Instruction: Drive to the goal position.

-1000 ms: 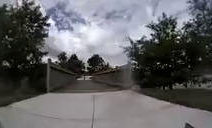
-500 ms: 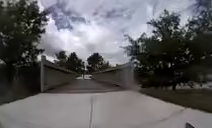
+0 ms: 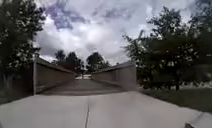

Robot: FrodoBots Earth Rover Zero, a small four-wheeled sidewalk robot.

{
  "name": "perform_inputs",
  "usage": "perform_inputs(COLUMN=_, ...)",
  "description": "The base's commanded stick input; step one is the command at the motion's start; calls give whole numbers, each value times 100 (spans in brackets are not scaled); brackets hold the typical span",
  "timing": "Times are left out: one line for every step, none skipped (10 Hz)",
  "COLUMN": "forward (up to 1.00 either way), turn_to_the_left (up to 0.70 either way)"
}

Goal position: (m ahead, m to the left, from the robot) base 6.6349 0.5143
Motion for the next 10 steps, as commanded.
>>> perform_inputs(forward=59, turn_to_the_left=1)
perform_inputs(forward=59, turn_to_the_left=1)
perform_inputs(forward=59, turn_to_the_left=1)
perform_inputs(forward=59, turn_to_the_left=1)
perform_inputs(forward=59, turn_to_the_left=1)
perform_inputs(forward=59, turn_to_the_left=1)
perform_inputs(forward=59, turn_to_the_left=1)
perform_inputs(forward=59, turn_to_the_left=1)
perform_inputs(forward=59, turn_to_the_left=1)
perform_inputs(forward=59, turn_to_the_left=1)
